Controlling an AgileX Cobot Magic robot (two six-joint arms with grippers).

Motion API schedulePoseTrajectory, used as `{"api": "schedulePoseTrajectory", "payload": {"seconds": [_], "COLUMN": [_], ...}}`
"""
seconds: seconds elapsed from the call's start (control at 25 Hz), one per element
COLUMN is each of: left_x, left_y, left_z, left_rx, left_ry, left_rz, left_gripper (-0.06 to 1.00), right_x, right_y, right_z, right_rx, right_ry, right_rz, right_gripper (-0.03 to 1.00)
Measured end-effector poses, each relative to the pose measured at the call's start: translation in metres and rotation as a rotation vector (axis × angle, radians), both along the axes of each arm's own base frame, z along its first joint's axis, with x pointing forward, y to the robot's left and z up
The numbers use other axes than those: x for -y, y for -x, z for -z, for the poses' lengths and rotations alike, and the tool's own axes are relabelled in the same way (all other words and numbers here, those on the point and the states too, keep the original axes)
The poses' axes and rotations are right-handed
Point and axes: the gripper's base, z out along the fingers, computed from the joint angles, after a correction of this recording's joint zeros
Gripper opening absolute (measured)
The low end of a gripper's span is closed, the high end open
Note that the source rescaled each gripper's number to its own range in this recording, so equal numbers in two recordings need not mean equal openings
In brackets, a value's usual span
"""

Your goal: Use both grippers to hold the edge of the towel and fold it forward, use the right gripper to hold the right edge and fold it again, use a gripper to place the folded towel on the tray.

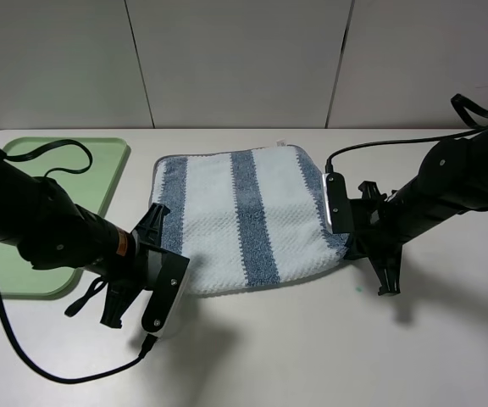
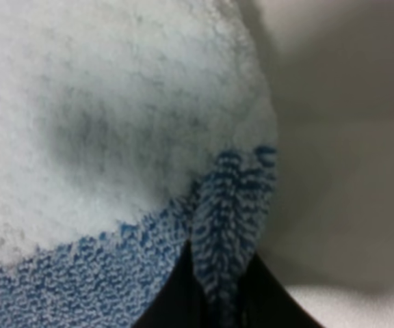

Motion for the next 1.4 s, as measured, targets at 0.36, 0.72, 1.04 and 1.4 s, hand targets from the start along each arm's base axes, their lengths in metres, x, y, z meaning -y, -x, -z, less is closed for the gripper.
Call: {"api": "schedulePoseTrajectory", "payload": {"seconds": [0.36, 0.72, 1.04, 1.4], "left_x": [-0.002, -0.005, 0.0, 0.002], "left_y": [0.001, 0.01, 0.024, 0.032], "left_z": [-0.003, -0.029, -0.057, -0.064], "left_rx": [-0.005, -0.004, 0.002, -0.03], "left_ry": [-0.012, -0.054, -0.002, 0.028], "left_rz": [-0.004, -0.002, -0.087, -0.182], "left_gripper": [0.01, 0.0, 0.0, 0.0], "right_x": [-0.001, -0.003, -0.003, 0.005], "right_y": [0.005, 0.014, 0.024, 0.037], "right_z": [-0.011, -0.041, -0.065, -0.086], "right_rx": [-0.03, -0.048, -0.055, -0.083], "right_ry": [-0.044, -0.107, -0.148, -0.109], "right_rz": [0.051, 0.064, 0.085, 0.13], "right_gripper": [0.0, 0.0, 0.0, 0.0]}}
